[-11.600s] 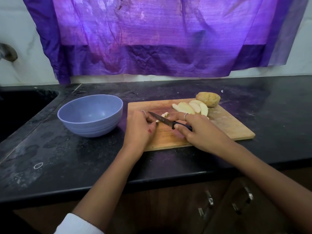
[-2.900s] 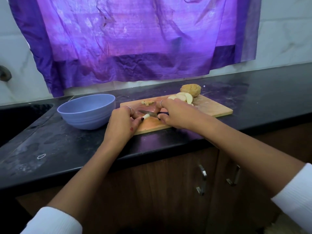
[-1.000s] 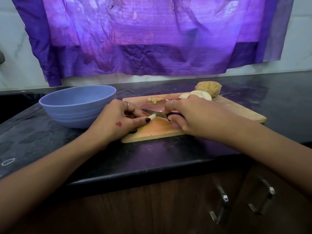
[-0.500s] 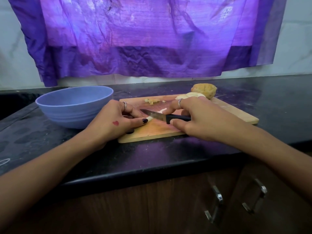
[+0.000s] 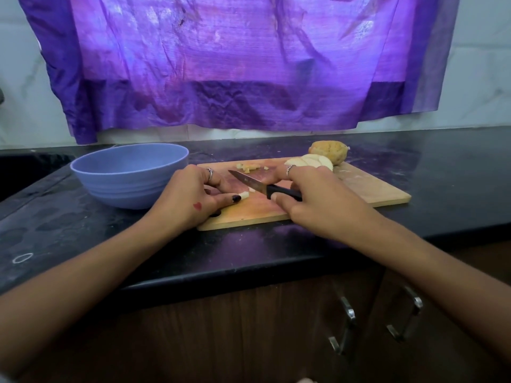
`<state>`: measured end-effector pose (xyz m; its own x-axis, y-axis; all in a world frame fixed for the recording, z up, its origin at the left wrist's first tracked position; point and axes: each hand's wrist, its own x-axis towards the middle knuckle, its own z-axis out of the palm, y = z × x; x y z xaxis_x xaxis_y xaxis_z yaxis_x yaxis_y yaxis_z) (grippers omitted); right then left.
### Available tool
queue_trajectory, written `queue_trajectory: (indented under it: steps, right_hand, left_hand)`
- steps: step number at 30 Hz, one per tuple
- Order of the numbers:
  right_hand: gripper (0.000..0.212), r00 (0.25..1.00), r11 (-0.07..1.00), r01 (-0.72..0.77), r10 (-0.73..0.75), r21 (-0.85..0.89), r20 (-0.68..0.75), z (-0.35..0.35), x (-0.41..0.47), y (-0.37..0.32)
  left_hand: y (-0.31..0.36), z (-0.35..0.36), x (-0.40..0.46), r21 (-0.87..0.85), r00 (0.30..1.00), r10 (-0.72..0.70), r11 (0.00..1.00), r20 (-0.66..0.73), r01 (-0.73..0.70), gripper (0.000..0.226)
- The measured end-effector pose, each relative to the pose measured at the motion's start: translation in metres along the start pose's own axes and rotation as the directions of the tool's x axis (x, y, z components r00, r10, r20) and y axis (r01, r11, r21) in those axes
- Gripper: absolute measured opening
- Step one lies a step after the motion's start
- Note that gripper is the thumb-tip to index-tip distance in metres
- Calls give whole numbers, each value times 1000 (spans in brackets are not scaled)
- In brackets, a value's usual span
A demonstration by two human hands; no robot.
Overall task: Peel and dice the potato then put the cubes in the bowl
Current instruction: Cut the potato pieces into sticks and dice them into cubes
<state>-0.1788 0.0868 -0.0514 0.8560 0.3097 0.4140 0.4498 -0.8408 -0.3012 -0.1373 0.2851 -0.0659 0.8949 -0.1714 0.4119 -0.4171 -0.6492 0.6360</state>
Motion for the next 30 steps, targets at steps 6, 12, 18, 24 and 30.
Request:
queue_trajectory:
  steps: [6,12,18,24,30]
  right_hand:
    - [24,998,1000,-19,20,-24,57,-2,1,-7]
    - [26,994,995,-55,62,-87,91,3,10,-15]
    - [25,995,980,-19,39,-196,95,-2,-3,-19]
    - [22,999,999,-39,40,-31,28,-2,-12,-19]
    - [23,999,998,-44,44,43,-13,-3,-6,-14]
  left_hand:
    - [-1,1,0,25,1000,22,999,-2,-22,21]
    - [2,1,0,81,998,58,995,-11,-56,25]
    - [6,-1,-3,51,1000,26,998,6,-26,23]
    - [7,-5,-5,64,999,25,998,36,-28,23]
    - [9,-4,-5,115,996,86,989,34,-90,31]
